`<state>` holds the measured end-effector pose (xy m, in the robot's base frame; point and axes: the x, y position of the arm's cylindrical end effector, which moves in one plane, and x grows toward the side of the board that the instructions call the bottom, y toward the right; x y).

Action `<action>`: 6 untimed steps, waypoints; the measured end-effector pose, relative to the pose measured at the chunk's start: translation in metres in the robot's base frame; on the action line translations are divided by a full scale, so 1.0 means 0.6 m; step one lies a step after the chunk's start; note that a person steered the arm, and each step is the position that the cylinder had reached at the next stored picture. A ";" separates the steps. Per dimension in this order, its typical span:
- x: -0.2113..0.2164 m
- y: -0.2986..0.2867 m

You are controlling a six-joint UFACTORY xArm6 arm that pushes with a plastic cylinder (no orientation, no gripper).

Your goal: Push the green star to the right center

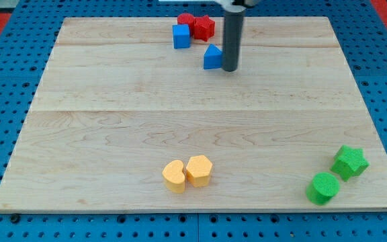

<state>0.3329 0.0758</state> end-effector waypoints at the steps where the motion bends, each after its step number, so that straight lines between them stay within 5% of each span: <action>1: -0.047 -0.068; 2: 0.007 -0.018; 3: 0.011 -0.120; 5: -0.087 -0.171; 6: -0.019 -0.070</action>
<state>0.3217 0.0337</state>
